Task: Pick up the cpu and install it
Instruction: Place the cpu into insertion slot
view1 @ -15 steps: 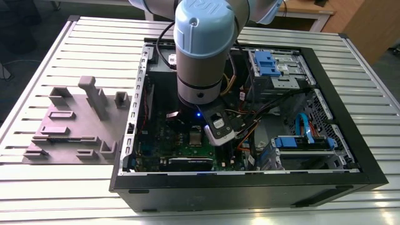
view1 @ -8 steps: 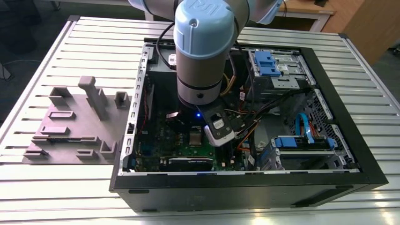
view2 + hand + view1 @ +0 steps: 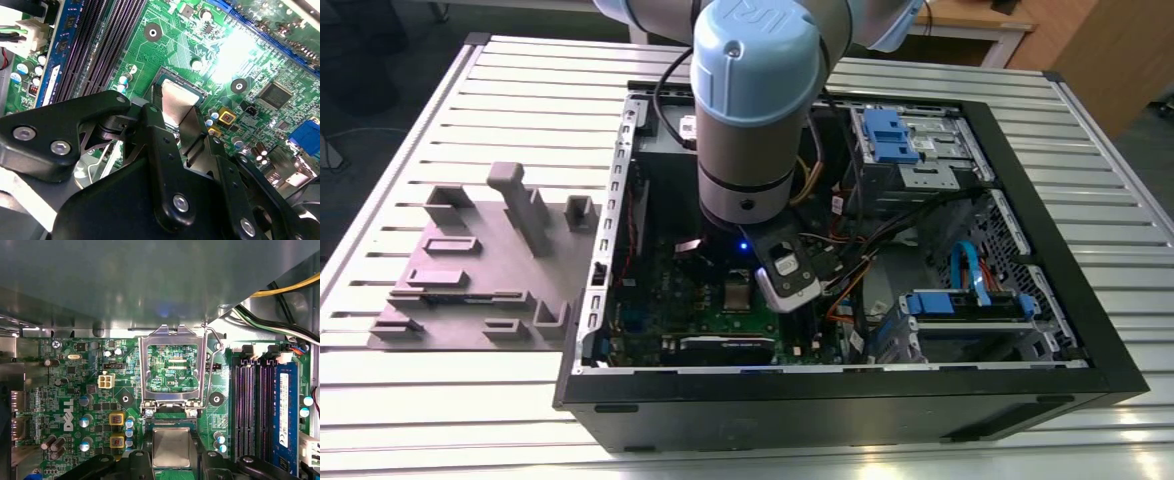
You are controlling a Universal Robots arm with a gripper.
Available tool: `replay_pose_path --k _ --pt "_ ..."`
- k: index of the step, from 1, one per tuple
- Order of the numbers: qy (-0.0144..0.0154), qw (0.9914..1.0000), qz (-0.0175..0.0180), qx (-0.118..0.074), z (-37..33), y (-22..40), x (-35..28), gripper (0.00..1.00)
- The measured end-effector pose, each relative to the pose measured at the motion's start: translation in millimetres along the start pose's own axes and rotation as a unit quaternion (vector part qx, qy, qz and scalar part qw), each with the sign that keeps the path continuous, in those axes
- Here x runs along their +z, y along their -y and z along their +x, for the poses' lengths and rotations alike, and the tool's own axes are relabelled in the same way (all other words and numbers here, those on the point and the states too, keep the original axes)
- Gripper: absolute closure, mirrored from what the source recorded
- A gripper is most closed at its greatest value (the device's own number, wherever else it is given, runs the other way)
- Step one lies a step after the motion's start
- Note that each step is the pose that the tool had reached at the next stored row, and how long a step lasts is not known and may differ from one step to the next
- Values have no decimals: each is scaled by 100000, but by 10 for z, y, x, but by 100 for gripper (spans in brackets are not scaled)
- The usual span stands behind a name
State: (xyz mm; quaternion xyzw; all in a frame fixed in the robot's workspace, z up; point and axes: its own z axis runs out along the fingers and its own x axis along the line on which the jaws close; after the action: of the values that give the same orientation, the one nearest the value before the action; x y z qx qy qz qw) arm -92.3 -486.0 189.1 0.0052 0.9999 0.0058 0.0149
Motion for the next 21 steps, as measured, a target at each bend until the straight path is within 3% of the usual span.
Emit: replay_pose_path --k 6,8,9,12,15,21 --pt "21 100000 -36 -1 0 -1 4 62" --pt "30 100000 -43 -8 -1 -2 6 60" --pt "19 100000 -42 -7 -1 -2 6 55" --pt "10 100000 -21 0 0 -1 4 55" --pt "59 100000 -80 3 -2 -4 -25 55" --pt "23 100000 181 -8 -3 -3 -90 55"
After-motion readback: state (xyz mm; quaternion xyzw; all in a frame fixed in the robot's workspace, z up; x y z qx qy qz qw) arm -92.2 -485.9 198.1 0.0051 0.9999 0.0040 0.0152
